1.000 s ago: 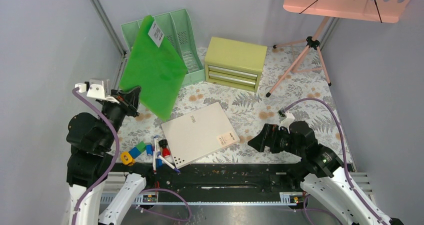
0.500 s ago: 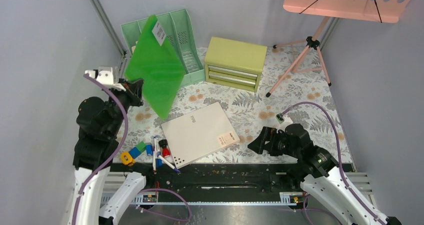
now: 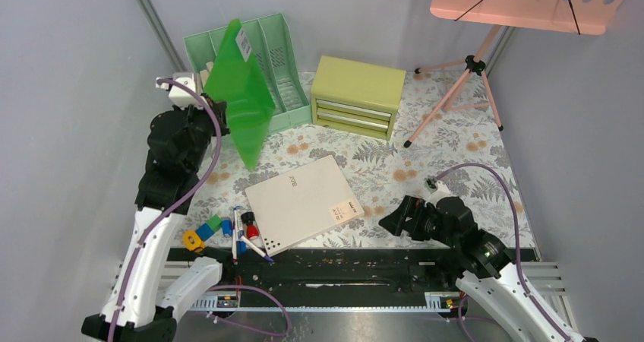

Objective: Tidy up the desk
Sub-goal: Place the folder in the storage box.

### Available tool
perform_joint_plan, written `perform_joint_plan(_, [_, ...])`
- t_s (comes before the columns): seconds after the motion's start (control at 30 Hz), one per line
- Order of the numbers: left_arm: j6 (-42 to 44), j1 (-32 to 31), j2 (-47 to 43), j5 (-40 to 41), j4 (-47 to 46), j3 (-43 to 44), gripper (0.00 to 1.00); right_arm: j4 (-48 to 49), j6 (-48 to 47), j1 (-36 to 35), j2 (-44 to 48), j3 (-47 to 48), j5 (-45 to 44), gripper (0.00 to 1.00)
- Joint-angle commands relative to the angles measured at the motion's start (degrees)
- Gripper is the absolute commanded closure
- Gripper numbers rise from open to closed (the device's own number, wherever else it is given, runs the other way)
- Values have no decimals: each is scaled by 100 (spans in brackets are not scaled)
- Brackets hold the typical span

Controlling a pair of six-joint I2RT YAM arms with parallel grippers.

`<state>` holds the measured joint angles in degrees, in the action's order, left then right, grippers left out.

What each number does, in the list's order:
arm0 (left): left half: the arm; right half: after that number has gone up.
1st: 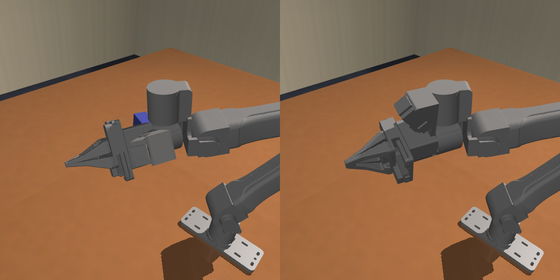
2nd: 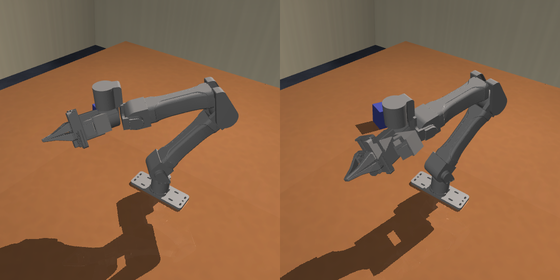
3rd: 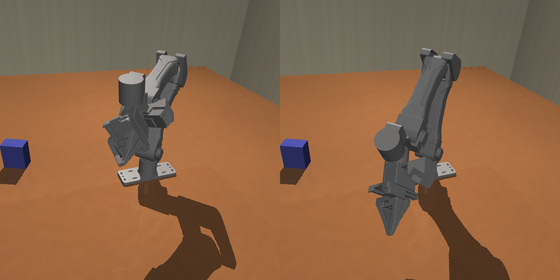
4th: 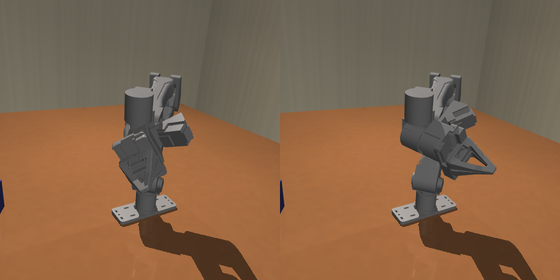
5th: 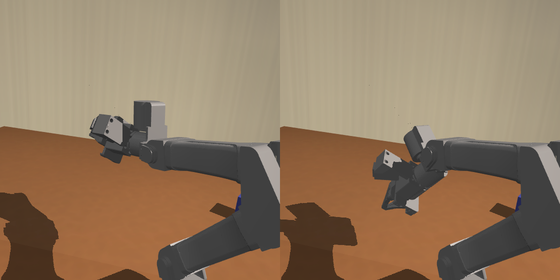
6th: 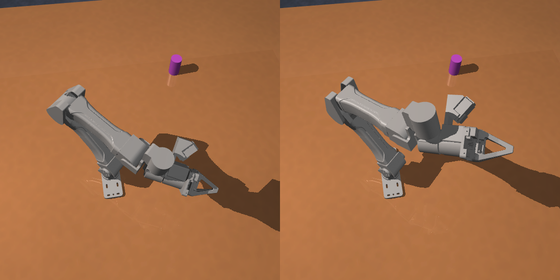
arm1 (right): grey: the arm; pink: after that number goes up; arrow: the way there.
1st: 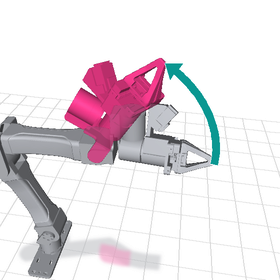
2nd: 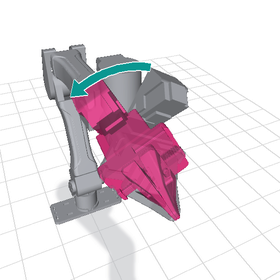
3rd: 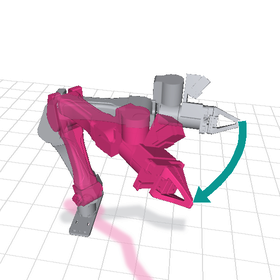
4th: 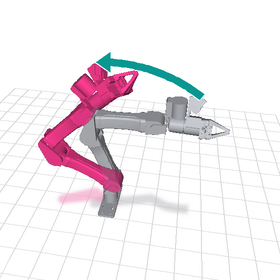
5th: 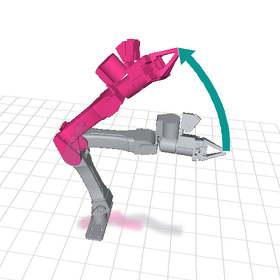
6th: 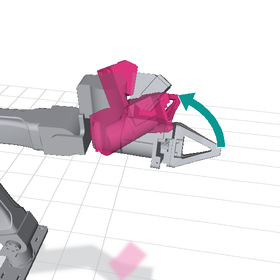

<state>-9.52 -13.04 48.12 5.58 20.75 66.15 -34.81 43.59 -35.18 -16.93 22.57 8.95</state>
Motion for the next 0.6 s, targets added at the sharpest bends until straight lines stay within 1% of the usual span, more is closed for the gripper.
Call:
perform_joint_plan(0.0, [168,23,205,614,-1086,150,100,121,239,15,336,-142,-303,1])
perform_joint_plan(0.17, [355,21,436,987,-1586,180,100,107,280,11,797,-406,-289,1])
perform_joint_plan(0.3, [503,21,672,1112,-1630,397,100,118,474,13,1141,-693,-303,0])
perform_joint_plan(0.57, [782,21,928,1614,-1927,640,100,119,545,14,1242,-953,-381,1])
